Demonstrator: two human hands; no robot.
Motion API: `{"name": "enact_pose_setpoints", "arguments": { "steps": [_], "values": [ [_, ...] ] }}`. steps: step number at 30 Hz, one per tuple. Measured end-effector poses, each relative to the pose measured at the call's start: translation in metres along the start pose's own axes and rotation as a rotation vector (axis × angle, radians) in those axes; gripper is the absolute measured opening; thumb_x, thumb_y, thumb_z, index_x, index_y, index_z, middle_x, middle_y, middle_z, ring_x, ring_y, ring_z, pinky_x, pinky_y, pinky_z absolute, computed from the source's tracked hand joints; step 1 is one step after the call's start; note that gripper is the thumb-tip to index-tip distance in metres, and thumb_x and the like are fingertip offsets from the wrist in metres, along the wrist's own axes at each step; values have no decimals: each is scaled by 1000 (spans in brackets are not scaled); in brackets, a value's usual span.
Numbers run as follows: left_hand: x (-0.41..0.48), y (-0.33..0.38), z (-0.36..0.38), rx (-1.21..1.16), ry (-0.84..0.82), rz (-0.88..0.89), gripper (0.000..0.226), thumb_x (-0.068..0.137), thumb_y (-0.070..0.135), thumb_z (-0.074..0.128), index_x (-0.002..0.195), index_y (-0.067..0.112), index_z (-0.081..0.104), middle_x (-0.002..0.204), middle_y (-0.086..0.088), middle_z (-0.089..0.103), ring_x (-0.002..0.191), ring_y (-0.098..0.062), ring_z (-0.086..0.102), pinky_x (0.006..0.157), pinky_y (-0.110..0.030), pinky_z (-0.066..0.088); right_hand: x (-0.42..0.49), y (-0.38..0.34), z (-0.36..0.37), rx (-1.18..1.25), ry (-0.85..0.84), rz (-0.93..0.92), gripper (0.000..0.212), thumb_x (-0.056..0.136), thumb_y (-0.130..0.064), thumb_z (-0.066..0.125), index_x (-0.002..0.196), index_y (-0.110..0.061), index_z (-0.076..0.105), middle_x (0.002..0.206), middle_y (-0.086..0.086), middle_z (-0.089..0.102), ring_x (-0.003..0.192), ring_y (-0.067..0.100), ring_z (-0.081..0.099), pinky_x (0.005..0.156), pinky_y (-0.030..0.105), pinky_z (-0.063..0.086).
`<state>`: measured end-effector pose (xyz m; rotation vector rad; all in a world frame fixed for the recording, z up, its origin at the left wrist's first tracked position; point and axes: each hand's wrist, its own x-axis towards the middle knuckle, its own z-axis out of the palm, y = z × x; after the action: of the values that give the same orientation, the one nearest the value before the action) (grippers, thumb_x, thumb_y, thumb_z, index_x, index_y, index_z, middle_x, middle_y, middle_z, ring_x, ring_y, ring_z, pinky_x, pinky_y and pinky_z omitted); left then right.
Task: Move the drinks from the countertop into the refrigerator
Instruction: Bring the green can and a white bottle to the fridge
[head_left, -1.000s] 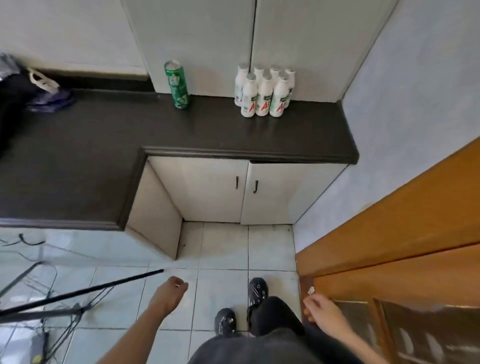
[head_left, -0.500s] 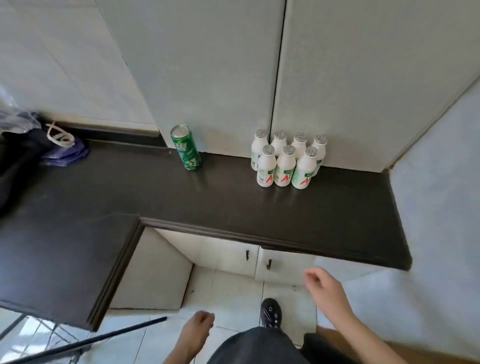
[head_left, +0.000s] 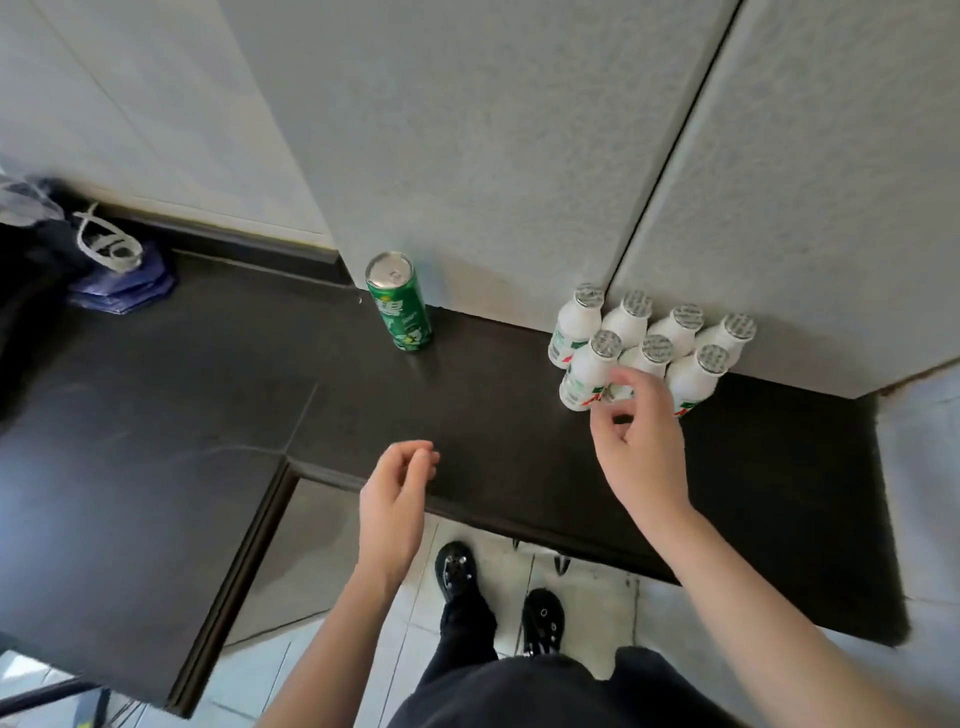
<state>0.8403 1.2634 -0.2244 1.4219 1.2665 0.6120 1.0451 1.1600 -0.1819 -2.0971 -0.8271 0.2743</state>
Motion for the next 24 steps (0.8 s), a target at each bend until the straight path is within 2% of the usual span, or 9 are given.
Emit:
{"name": "enact_pose_setpoints", "arguments": {
  "steps": [2, 4, 8, 11, 14, 17, 18, 21, 24],
  "values": [
    [27, 13, -2, 17, 37, 69, 13, 94, 26, 54, 95, 35, 62, 93, 17, 67, 88, 3, 62, 77, -19, 47, 11, -8, 5, -78, 27, -25, 45, 88, -16, 59, 130, -13, 43, 122, -5, 44, 91, 8, 59, 75, 32, 53],
    [58, 27, -4, 43, 89, 150, 13, 93, 28, 55, 103, 36, 57, 102, 17, 62, 95, 2, 58, 81, -21, 47, 20, -12, 11, -149, 21, -45, 53, 89, -20, 59, 136, -10, 37, 134, 3, 41, 106, 19, 58, 82, 36, 53],
    [120, 51, -6, 94, 131, 267, 44, 90, 28, 60, 131, 23, 42, 126, 10, 42, 117, -7, 45, 99, -33, 43, 31, -15, 24, -279, 39, -31, 54, 91, -19, 57, 139, -5, 35, 141, 10, 38, 107, 24, 59, 79, 24, 49],
    [158, 62, -3, 53, 71, 287, 63, 87, 24, 65, 139, 14, 33, 137, 2, 38, 127, -15, 41, 108, -42, 38, 36, -18, 34, -397, 92, -34, 44, 92, -12, 54, 134, -3, 43, 138, 13, 42, 105, 25, 60, 76, 28, 52],
    [177, 62, 0, 32, -24, 305, 72, 84, 25, 70, 143, 15, 29, 139, 0, 37, 130, -15, 40, 111, -38, 36, 33, -19, 42, -510, 114, -80, 40, 89, -9, 58, 129, -3, 51, 125, 12, 54, 106, 25, 60, 75, 30, 54],
    [187, 62, 0, 64, -66, 315, 71, 84, 27, 70, 142, 23, 30, 134, 10, 38, 127, -7, 40, 101, -10, 33, 27, -19, 45, -552, 79, -77, 42, 91, -19, 58, 130, -6, 51, 118, 7, 61, 103, 20, 63, 74, 29, 54],
    [190, 62, -1, 63, -84, 307, 70, 84, 26, 70, 142, 24, 30, 133, 11, 39, 125, -6, 41, 98, -6, 32, 27, -19, 46, -555, 73, -80, 42, 90, -21, 60, 129, -7, 52, 115, 6, 63, 100, 19, 63, 72, 28, 54],
    [194, 60, -7, 80, -102, 309, 69, 85, 23, 69, 142, 21, 31, 137, 5, 43, 125, -7, 43, 104, -20, 34, 29, -21, 48, -537, 33, -107, 37, 87, -26, 60, 119, -10, 56, 108, 3, 64, 91, 18, 64, 66, 27, 53],
    [183, 57, -18, 12, -35, 268, 65, 86, 23, 67, 141, 21, 32, 136, 6, 45, 124, -9, 46, 105, -25, 37, 30, -20, 49, -478, -32, -111, 36, 88, -28, 59, 120, -11, 55, 110, 2, 62, 95, 17, 61, 71, 26, 52]
  ]
}}
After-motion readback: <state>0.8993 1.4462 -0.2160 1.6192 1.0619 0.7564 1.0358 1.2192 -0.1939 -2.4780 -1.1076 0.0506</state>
